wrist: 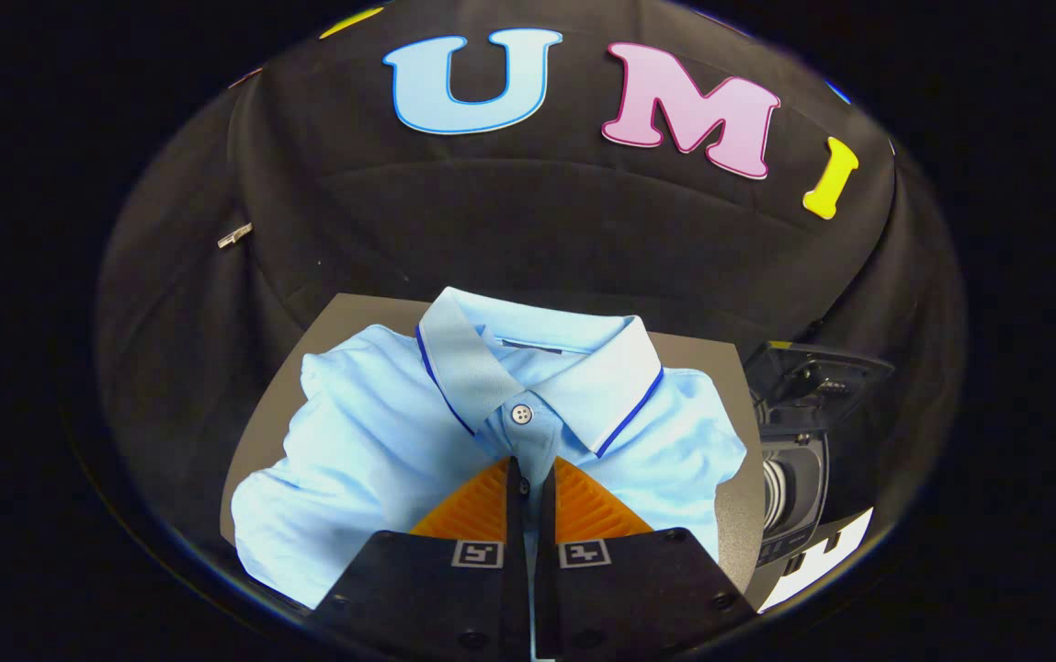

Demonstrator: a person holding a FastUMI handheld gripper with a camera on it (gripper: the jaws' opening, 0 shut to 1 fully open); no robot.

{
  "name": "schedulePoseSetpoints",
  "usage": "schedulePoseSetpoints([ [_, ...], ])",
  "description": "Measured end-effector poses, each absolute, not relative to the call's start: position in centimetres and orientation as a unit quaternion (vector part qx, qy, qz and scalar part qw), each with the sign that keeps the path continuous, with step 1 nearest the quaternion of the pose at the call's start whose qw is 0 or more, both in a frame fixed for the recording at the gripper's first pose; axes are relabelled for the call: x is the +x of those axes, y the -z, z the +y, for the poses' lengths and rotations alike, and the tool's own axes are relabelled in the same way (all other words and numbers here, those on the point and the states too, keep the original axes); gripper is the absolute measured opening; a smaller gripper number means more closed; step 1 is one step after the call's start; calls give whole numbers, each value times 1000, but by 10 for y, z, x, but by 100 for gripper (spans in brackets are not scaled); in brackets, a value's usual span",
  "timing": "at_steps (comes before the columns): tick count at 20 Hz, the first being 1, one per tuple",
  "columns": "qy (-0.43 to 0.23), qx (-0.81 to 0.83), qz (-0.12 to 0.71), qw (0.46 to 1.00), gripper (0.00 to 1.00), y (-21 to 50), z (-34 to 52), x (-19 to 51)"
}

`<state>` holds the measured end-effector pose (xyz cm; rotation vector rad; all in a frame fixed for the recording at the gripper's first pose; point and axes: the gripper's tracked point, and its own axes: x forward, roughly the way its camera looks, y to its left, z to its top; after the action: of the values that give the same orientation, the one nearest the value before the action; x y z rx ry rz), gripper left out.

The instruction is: Put the clothes into the washing machine and then close the washing machine lid.

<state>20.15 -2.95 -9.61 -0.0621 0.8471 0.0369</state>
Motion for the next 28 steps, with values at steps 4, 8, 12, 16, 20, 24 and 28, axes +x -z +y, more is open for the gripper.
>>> schedulePoseSetpoints([
  [4,-19,-46,390,920,7,93,-31,193],
  [8,-11,-56,363,930,7,82,-31,181],
  [12,-8,-50,325,944,7,61,-24,175],
  [16,1,-45,284,958,7,33,-26,171],
  [20,11,-36,247,968,7,7,-35,169],
  [24,13,-61,201,978,7,-26,-48,161],
  [28,5,-87,174,981,7,-54,-61,156],
])
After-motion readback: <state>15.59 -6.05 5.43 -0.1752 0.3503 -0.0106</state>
